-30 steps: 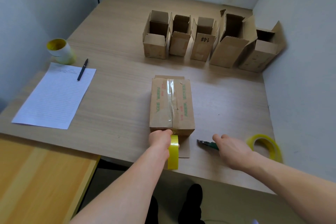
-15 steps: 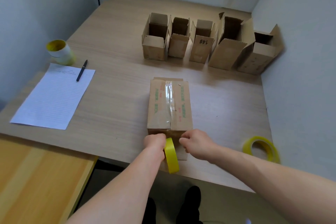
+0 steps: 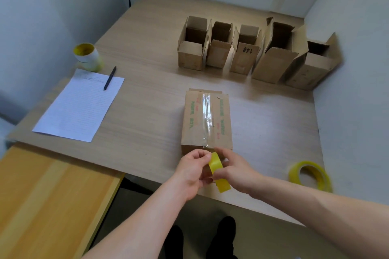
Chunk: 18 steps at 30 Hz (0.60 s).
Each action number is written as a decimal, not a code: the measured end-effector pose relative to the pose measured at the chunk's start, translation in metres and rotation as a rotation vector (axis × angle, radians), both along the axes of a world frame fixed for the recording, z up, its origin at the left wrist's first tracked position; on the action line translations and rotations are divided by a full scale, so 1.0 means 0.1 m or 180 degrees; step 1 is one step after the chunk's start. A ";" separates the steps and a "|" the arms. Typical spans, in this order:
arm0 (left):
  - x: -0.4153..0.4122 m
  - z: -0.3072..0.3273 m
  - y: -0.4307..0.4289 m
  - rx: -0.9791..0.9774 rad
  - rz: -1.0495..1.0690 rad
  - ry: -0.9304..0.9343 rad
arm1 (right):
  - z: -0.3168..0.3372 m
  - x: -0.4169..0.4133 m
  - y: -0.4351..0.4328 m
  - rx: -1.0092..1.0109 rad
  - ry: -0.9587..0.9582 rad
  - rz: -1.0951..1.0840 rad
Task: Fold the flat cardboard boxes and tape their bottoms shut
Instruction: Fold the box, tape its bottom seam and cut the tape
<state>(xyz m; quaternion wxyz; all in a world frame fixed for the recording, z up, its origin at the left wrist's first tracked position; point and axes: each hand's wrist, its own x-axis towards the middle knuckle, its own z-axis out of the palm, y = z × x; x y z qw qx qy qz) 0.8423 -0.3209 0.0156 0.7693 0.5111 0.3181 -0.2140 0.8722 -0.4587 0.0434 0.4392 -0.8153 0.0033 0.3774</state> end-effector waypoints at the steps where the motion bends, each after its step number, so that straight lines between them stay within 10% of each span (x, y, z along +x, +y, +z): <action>1: 0.00 0.00 0.02 0.0107 -0.0063 -0.0066 | 0.03 0.00 -0.01 0.0022 -0.0043 -0.0035; 18: -0.08 0.31 0.02 -0.0283 0.0529 -0.0609 | 0.33 0.07 -0.08 -0.0193 -0.0939 -0.0558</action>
